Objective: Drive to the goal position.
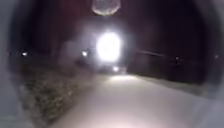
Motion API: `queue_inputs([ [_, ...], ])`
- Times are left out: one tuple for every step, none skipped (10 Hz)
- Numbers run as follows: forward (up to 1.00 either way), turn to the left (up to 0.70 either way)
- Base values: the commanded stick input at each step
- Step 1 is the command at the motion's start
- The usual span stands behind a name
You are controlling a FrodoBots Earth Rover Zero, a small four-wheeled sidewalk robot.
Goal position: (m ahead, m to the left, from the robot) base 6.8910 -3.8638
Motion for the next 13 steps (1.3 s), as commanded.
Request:
queue_inputs([
  [0.70,0.00],
  [0.70,0.00],
  [0.70,0.00],
  [0.70,0.00],
  [0.70,0.00],
  [0.70,0.00],
  [0.70,0.00],
  [0.70,0.00],
  [0.70,0.00],
  [0.70,0.00],
  [0.70,0.00],
  [0.70,0.00],
  [0.70,0.00],
])
